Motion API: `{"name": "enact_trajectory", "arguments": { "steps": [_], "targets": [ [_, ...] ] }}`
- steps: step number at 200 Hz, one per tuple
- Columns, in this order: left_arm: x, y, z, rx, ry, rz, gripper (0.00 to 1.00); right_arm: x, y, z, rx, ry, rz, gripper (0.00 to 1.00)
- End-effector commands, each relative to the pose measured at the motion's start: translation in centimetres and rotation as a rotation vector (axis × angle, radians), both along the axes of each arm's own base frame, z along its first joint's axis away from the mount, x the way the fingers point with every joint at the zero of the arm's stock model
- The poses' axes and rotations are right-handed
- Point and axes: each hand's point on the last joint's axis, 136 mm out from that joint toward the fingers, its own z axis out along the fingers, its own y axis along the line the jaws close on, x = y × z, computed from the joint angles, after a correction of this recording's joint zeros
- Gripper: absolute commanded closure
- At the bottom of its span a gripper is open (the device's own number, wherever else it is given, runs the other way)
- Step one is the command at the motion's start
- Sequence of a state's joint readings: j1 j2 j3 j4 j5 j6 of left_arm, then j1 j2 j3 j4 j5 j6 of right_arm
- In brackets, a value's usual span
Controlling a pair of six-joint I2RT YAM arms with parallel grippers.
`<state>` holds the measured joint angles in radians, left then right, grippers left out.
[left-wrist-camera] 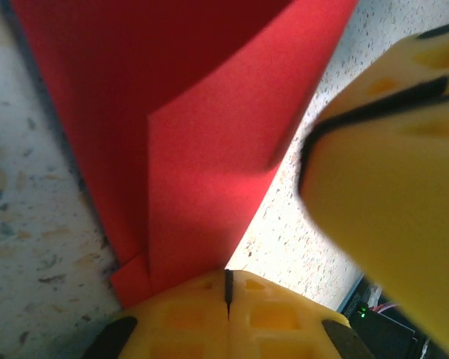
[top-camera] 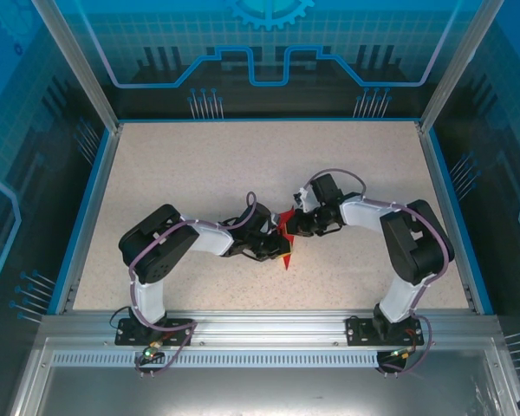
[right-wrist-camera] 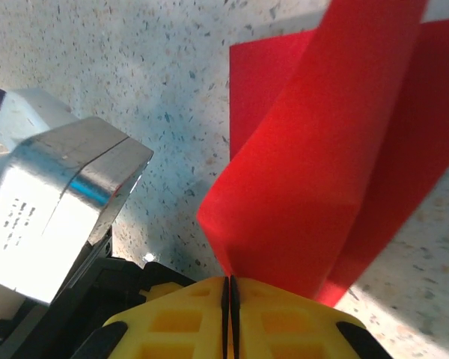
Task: Fold a paper plane with a square sheet of paper (fold left side to right side)
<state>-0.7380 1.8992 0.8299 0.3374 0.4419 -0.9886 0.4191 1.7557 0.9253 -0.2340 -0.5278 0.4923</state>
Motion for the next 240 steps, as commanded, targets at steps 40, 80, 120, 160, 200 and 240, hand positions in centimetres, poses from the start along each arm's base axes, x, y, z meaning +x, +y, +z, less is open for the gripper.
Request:
{"name": "enact_trajectory", "arguments": {
  "steps": [40,80,120,160,200,240],
  "targets": [
    [-3.2,2.1,-4.0,0.150,0.131,-0.020,0.95,-0.2,0.1,-2.2,-0.069,0.029,0.008,0.88],
    [-3.2,2.2,-4.0,0.153,0.134,-0.022,0.96,0.3,-1.0,-3.3,-0.151,0.014,0.006,0.88],
    [-3.3,2.2,-4.0,0.153,0.138,-0.023,0.96,0.8,-1.6,-3.7,-0.184,0.002,-0.001,0.88],
    [-3.3,2.1,-4.1,0.154,0.140,-0.024,0.96,1.8,-2.2,-3.7,-0.198,-0.016,-0.014,0.88],
    [-3.3,2.2,-4.2,0.157,0.142,-0.024,0.97,3.2,-2.6,-3.2,-0.203,-0.034,-0.027,0.88],
    [-3.4,2.2,-4.3,0.158,0.146,-0.027,0.97,4.2,-3.2,-3.5,-0.221,-0.036,-0.040,0.88]
  ]
}}
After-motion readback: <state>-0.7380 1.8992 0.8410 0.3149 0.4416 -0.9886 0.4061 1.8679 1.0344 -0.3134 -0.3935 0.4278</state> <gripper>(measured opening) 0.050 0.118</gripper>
